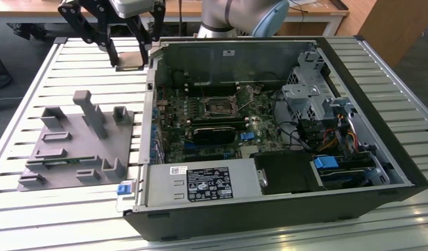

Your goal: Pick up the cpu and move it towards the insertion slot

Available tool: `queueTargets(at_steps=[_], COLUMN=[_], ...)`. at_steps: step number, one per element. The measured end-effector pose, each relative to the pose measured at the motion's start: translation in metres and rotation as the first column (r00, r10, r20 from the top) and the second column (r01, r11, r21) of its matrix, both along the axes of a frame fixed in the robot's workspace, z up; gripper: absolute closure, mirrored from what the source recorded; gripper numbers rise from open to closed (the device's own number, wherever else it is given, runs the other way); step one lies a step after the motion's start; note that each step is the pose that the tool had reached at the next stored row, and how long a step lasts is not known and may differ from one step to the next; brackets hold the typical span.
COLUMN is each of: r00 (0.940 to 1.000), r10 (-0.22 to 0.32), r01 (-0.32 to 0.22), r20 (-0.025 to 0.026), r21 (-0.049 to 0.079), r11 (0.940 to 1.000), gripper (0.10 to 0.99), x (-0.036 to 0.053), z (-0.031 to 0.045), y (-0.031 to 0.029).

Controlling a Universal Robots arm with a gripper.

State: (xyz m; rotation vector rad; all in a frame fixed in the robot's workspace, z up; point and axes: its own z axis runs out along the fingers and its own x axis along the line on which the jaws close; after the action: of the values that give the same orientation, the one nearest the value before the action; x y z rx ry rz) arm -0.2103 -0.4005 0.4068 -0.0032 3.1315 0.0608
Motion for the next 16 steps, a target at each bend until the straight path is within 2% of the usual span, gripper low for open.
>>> queueTargets(at_steps=[16], r00=[1.0000], r10=[0.000], r01=[0.000], r20=[0.0000], r21=[0.000], r11=[1.0000], gripper=[0.557], x=[0.0152], z=[0.0000], y=[0.0038])
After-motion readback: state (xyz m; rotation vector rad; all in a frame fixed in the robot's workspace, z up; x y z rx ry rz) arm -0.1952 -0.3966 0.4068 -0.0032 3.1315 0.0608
